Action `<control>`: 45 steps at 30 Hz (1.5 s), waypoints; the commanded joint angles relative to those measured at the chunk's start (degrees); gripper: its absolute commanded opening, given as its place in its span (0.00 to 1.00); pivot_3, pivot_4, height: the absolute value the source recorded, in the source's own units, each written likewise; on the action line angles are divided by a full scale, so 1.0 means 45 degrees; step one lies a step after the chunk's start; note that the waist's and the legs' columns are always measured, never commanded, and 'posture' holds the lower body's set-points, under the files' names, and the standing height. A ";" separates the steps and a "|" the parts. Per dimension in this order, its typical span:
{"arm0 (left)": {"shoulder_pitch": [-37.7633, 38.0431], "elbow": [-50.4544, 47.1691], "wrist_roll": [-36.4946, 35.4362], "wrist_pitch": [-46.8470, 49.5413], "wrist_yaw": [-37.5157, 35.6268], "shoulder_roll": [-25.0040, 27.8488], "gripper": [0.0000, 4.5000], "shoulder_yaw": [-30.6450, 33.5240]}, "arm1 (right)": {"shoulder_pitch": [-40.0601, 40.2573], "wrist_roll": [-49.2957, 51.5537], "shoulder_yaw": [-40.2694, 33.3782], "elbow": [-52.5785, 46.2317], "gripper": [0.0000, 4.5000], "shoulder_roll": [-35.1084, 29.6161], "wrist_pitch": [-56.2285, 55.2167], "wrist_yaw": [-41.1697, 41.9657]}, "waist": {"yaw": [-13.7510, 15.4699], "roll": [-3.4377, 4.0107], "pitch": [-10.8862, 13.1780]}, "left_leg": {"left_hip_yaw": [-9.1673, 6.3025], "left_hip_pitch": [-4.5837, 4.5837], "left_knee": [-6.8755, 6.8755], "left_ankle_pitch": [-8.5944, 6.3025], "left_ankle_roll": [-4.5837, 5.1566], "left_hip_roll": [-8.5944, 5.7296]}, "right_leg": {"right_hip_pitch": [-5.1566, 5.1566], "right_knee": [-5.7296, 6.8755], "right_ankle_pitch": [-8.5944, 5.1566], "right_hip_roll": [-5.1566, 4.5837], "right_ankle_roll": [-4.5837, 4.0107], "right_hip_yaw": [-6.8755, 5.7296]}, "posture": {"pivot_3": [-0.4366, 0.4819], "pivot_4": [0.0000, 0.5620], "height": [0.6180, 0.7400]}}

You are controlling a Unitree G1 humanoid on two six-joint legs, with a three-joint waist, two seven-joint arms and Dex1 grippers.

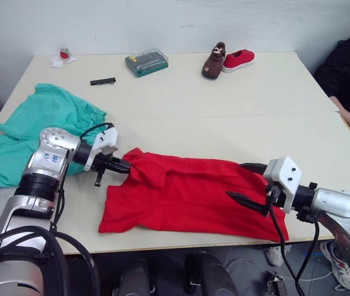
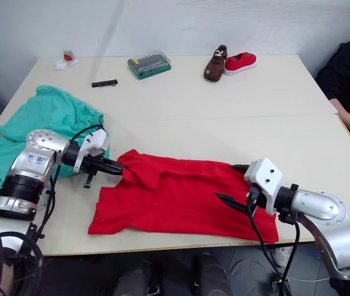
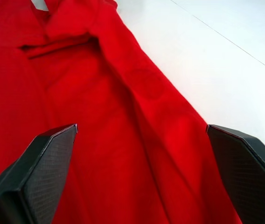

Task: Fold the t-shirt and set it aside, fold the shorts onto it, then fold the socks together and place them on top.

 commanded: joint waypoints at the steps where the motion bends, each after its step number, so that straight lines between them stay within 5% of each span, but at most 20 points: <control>1: 0.0020 -0.0695 -0.0518 0.1209 -0.0724 0.0210 0.09 0.0251 | 0.0049 0.0052 -0.0196 -0.0356 1.00 0.0086 -0.0085 -0.0128 | 0.0012 0.0000 0.0000 | 0.0000 0.0000 0.0002 0.0000 0.0001 -0.0003 | 0.0001 0.0000 0.0000 -0.0002 0.0000 0.0001 | 0.48 0.27 1.00; 14: 0.0859 -0.4420 -0.2895 0.5193 -0.1375 0.2449 0.95 0.0977 | -0.0455 0.0828 -0.0282 -0.0893 1.00 0.0342 0.0803 -0.0549 | -0.0034 0.0001 0.0000 | -0.0005 -0.0001 -0.0002 -0.0001 0.0001 0.0000 | -0.0001 0.0000 0.0000 -0.0005 -0.0001 0.0005 | 0.48 0.27 1.00; 18: 0.0752 -0.5310 -0.4138 0.7096 -0.0122 0.2357 1.00 0.1689 | -0.0932 0.0945 -0.0028 -0.1148 0.96 0.0490 0.1240 -0.0871 | 0.0009 0.0004 0.0002 | -0.0007 0.0006 -0.0006 0.0001 -0.0005 0.0000 | 0.0002 0.0003 -0.0001 -0.0004 -0.0002 0.0011 | 0.48 0.27 1.00; 24: 0.0212 -0.5307 -0.3113 0.5930 0.3593 -0.0373 0.65 0.1750 | -0.3313 -0.0199 0.1383 0.0007 0.56 0.1846 0.2017 -0.2726 | 0.0069 0.0001 -0.0001 | -0.0018 -0.0004 0.0017 0.0006 0.0015 -0.0024 | 0.0014 0.0002 0.0009 -0.0032 0.0015 0.0006 | 0.48 0.27 1.00; 31: 0.0805 -0.4826 -0.1297 0.3954 0.4541 -0.1209 0.13 0.0386 | -0.4327 -0.1670 0.2719 0.1034 0.00 0.2751 0.2454 -0.3809 | -0.0043 0.0002 0.0000 | 0.0006 -0.0009 -0.0030 0.0008 -0.0004 -0.0011 | -0.0024 0.0004 -0.0001 -0.0018 -0.0003 0.0007 | 0.48 0.27 1.00; 33: 0.0896 -0.4489 -0.0770 0.3443 0.4659 -0.1256 0.01 0.0020 | -0.4309 -0.2076 0.2992 0.1258 0.00 0.2792 0.2657 -0.4053 | -0.0022 0.0003 0.0000 | 0.0006 -0.0007 -0.0032 0.0012 -0.0011 -0.0010 | -0.0025 0.0004 -0.0003 -0.0016 -0.0005 0.0008 | 0.48 0.27 1.00; 40: 0.1570 -0.4260 0.0381 0.2695 0.3973 -0.0784 0.01 -0.0993 | -0.2810 -0.3193 0.3291 0.1840 0.00 0.2451 0.3523 -0.4581 | 0.0017 0.0003 0.0000 | 0.0003 -0.0010 -0.0026 0.0009 -0.0002 -0.0016 | -0.0016 -0.0003 -0.0001 -0.0025 -0.0003 0.0008 | 0.48 0.27 1.00; 45: 0.2103 -0.3726 0.1324 0.1396 0.3802 -0.0020 0.01 -0.1267 | -0.0610 -0.2939 0.2008 0.0244 0.00 0.1459 0.4119 -0.4192 | 0.0020 0.0016 -0.0030 | 0.0002 0.0015 -0.0049 0.0006 -0.0006 -0.0015 | 0.0007 -0.0021 -0.0002 -0.0026 -0.0003 0.0006 | 0.48 0.27 1.00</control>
